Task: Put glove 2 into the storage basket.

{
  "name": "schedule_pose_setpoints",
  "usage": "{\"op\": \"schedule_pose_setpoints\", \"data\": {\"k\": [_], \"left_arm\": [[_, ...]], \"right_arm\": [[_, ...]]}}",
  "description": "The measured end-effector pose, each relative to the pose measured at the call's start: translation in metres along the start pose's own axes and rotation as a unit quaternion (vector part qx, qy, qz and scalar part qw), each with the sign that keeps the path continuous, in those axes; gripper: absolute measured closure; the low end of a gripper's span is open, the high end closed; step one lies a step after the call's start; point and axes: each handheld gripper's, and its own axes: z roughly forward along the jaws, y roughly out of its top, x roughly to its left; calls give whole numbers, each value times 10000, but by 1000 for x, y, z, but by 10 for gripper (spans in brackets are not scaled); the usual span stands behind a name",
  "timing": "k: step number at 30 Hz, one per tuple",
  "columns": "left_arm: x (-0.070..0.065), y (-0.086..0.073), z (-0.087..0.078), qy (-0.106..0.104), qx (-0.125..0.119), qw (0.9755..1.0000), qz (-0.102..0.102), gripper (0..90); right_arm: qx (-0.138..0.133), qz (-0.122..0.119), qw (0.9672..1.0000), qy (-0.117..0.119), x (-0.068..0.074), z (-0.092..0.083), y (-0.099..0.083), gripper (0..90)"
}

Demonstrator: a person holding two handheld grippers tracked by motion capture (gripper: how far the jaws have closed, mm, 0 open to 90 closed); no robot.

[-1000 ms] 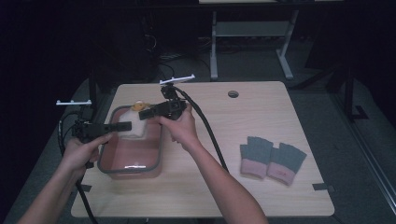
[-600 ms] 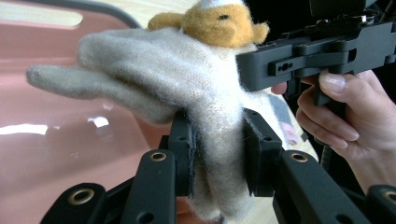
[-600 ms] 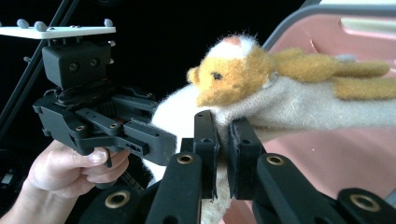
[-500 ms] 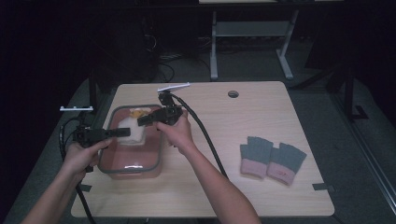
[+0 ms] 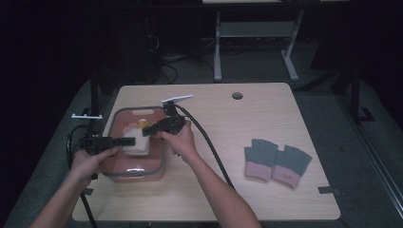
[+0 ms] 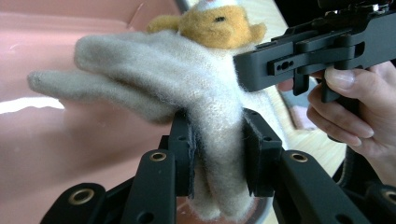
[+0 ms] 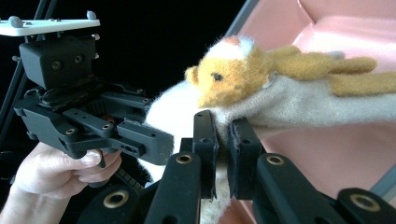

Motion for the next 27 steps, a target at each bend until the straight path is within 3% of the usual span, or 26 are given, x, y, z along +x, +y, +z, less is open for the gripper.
{"op": "schedule_pose_setpoints", "data": {"k": [4,10,14,22,27], "left_arm": [[6,-4,5,116,146,9998,-27,682],[11,-9,10,332,306,9990,-33,683],[13,-11,12,375,302,9988,-94,683],[20,-17,18,631,415,9968,-244,684],[23,-18,21,751,535,9955,-221,684]], "right_arm": [[64,82,9999,-5,-7,7,-3,832],[274,68,9994,-189,-12,17,-5,829],[338,69,9990,-271,-13,20,-6,816],[514,-76,9964,-674,-12,15,-7,785],[457,-39,9967,-664,-12,8,-7,778]]}}
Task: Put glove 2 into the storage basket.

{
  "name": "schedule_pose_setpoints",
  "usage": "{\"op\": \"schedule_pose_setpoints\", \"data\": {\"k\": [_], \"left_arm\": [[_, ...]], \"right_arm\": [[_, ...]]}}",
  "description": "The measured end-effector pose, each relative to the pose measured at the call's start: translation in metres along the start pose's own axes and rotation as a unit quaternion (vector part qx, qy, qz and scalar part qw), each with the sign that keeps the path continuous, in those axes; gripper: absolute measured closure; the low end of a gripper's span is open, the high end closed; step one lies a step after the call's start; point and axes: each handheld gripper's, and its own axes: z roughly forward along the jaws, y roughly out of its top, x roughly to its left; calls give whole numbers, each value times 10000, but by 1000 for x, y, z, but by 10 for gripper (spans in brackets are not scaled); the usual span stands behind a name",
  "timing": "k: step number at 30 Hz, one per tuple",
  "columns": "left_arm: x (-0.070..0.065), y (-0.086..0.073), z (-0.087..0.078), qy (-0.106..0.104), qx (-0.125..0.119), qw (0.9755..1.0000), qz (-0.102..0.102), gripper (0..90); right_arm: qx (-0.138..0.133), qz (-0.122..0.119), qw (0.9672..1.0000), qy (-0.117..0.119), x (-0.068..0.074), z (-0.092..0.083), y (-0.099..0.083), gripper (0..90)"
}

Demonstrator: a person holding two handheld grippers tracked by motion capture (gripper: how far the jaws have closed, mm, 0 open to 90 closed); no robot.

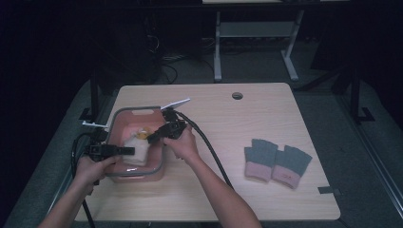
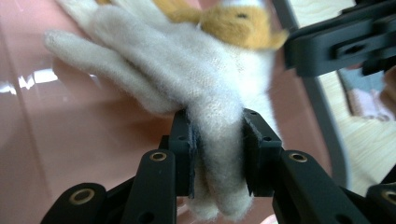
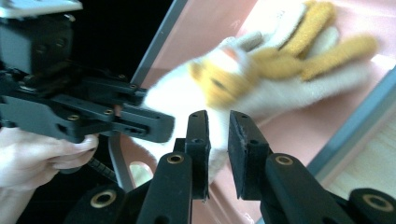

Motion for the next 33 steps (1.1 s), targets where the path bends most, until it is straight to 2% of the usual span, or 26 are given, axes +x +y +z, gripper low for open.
{"op": "schedule_pose_setpoints", "data": {"k": [9,14,21,26,31,32,33], "left_arm": [[-4,1,8,235,263,9993,160,672],[-5,2,7,439,345,9982,200,602],[-10,8,-3,686,189,9971,275,569],[-13,10,-5,727,112,9967,346,599],[-14,8,6,839,371,9945,498,618],[-14,7,11,901,496,9932,539,623],[-14,7,13,965,521,9925,545,623]], "right_arm": [[-23,-123,9999,13,4,-7,-2,778],[-85,-158,9998,52,6,-13,-3,778],[-155,-172,9997,69,7,-21,-6,778],[-178,-213,9996,96,9,-25,-7,778],[-192,-219,9995,115,8,-27,-9,777],[-193,-225,9995,97,8,-28,-10,777],[-196,-234,9995,108,8,-28,-10,777]]}}
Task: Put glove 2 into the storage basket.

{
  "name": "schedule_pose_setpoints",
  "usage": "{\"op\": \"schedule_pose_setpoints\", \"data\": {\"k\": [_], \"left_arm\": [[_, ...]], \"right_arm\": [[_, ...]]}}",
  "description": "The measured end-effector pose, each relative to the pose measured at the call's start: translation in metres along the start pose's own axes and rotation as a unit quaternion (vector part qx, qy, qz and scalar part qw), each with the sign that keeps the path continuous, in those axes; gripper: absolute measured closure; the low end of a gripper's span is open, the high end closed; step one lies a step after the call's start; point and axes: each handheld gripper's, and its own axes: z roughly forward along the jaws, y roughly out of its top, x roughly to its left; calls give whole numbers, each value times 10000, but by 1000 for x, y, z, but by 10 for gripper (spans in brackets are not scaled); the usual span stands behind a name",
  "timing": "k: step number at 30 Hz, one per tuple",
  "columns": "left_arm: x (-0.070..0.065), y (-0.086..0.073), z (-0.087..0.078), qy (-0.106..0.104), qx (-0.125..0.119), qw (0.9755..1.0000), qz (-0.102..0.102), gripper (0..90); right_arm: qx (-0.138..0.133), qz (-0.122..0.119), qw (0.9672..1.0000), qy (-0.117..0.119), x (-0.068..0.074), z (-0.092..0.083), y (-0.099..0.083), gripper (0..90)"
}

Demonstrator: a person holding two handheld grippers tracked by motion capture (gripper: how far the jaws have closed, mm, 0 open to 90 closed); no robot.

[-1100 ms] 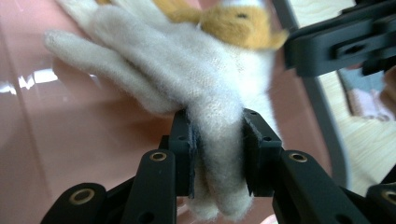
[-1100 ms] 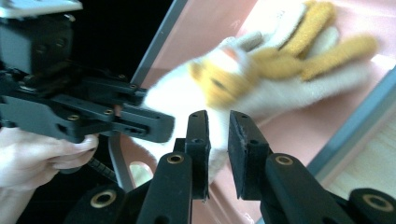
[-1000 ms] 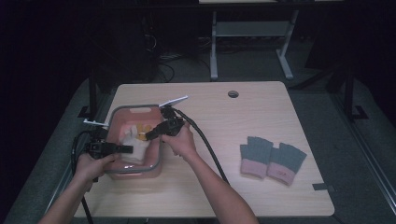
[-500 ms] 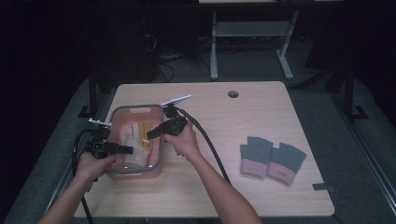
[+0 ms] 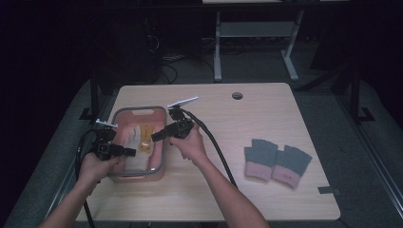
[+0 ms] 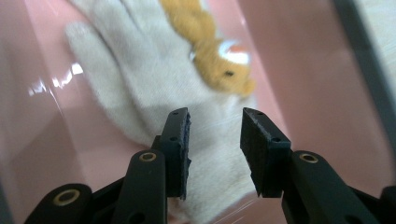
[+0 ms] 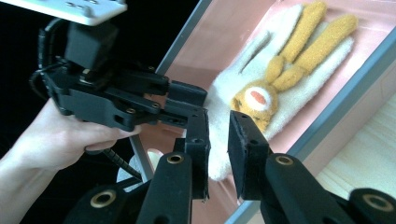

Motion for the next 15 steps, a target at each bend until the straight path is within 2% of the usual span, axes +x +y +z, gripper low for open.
{"op": "schedule_pose_setpoints", "data": {"k": [5,7,9,15], "left_arm": [[-1,1,5,102,121,9999,36,623],[-1,1,4,69,25,10000,-8,623],[0,1,2,74,49,10000,46,616],[-4,2,-8,-121,-231,9996,54,594]], "right_arm": [[-9,-26,10000,15,1,-2,0,776],[-8,-24,10000,32,1,-3,-1,774],[-10,-22,10000,27,1,-4,-1,772],[-50,-13,10000,55,1,-8,-2,764]]}}
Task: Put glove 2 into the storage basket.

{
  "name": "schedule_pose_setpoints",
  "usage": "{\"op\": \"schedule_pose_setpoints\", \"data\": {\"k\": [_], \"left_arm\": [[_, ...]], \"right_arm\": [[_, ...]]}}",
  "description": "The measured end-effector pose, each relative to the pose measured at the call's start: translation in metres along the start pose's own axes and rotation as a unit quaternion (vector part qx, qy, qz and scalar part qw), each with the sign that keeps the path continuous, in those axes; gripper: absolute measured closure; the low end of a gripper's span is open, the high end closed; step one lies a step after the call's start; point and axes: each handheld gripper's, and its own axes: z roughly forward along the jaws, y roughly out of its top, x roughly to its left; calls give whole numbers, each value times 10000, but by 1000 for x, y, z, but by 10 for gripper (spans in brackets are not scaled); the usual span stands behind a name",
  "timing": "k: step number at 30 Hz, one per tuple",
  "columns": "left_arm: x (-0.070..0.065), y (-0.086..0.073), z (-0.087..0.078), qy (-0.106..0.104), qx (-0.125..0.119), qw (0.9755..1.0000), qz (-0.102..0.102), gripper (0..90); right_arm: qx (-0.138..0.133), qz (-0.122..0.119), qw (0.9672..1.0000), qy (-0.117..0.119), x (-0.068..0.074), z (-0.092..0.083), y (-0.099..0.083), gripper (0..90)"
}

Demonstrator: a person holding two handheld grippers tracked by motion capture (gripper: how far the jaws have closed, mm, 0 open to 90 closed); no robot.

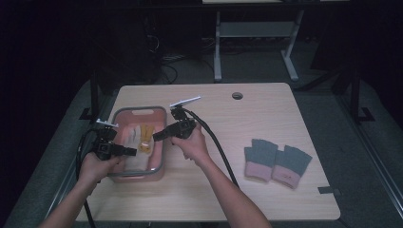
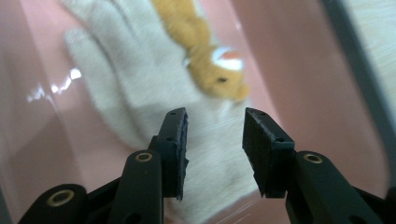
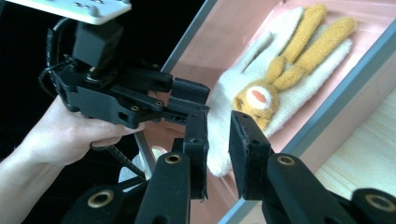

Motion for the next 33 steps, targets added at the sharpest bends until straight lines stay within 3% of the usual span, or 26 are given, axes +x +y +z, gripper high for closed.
{"op": "schedule_pose_setpoints", "data": {"k": [11,23,33], "left_arm": [[-12,4,-15,-404,-448,9982,15,535],[-25,10,-20,-704,-602,9956,106,501],[-39,15,-19,-835,-664,9940,231,475]], "right_arm": [[-80,8,10000,-1,-4,-14,-3,731],[-209,52,9998,-29,-14,-38,-8,708],[-303,95,9995,-89,-21,-56,-14,690]]}}
